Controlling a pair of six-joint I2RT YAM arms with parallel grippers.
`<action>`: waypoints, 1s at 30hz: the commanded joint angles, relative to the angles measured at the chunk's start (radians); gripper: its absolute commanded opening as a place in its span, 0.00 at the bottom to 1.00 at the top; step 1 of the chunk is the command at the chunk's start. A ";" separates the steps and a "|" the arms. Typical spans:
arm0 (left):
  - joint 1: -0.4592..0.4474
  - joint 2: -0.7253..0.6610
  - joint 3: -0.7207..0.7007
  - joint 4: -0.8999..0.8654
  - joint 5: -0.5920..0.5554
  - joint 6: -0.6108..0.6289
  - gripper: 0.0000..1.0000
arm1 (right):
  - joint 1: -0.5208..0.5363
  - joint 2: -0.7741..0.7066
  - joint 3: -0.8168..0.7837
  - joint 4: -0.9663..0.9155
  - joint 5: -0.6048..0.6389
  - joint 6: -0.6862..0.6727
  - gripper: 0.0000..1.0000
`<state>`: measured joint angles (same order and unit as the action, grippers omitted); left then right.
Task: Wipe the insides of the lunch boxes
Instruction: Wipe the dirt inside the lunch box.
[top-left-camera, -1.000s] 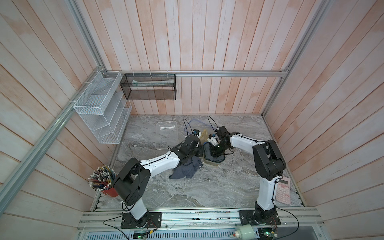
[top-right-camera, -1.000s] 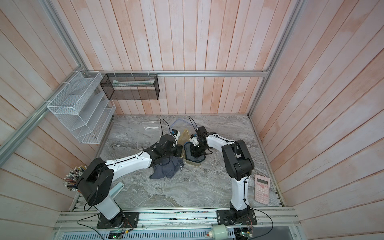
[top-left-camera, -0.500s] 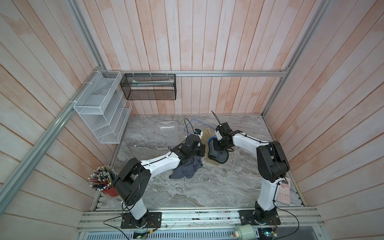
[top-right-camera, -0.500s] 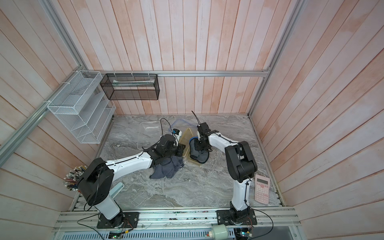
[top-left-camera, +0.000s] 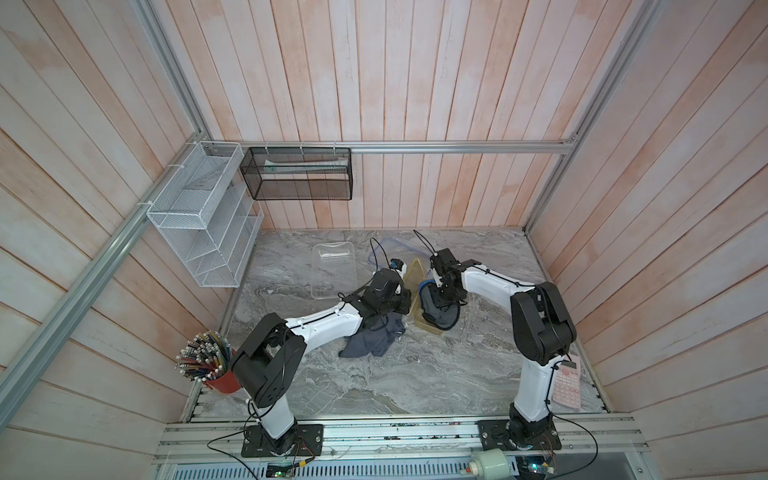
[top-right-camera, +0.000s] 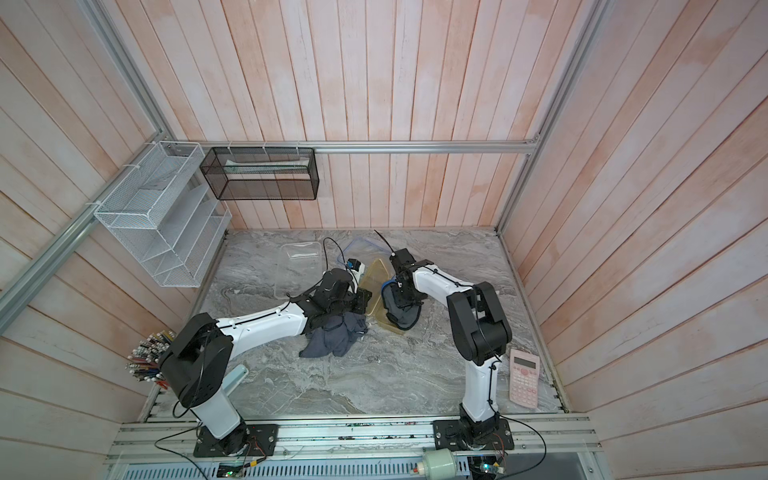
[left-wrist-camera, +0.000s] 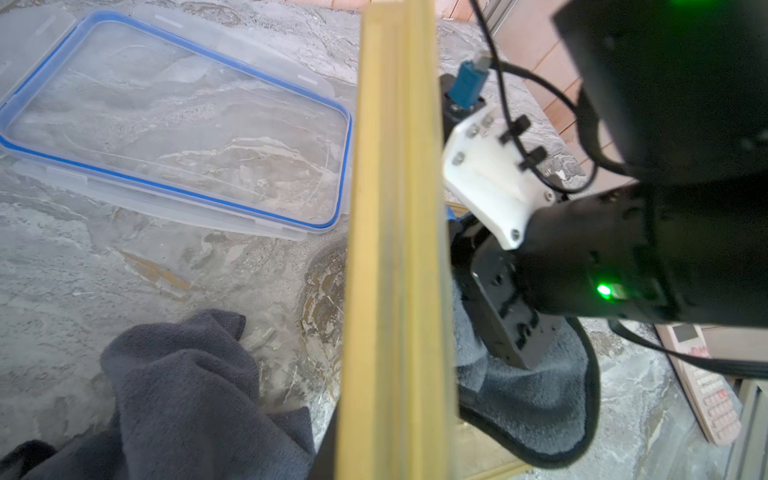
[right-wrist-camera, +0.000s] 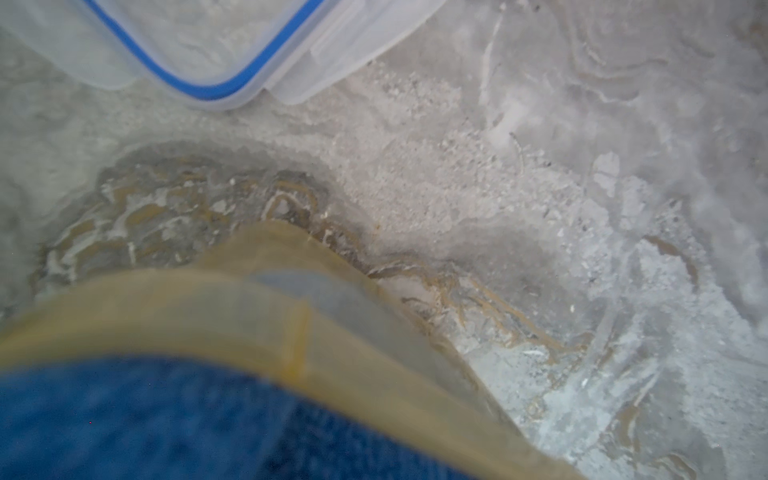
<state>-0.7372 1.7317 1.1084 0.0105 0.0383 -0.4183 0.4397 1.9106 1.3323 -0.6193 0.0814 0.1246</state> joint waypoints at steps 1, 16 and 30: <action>0.013 0.006 0.044 -0.035 -0.006 0.016 0.00 | -0.055 -0.151 -0.068 0.116 -0.185 -0.005 0.00; 0.006 0.007 0.043 -0.023 0.005 0.015 0.00 | -0.353 -0.634 -0.331 0.465 -0.551 0.121 0.00; -0.011 0.019 0.071 0.010 0.038 0.002 0.00 | -0.482 -0.703 -0.421 0.494 -0.643 0.177 0.00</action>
<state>-0.7372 1.7378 1.1362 -0.0154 0.0559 -0.4145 -0.0437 1.2053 0.9234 -0.1143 -0.5594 0.2966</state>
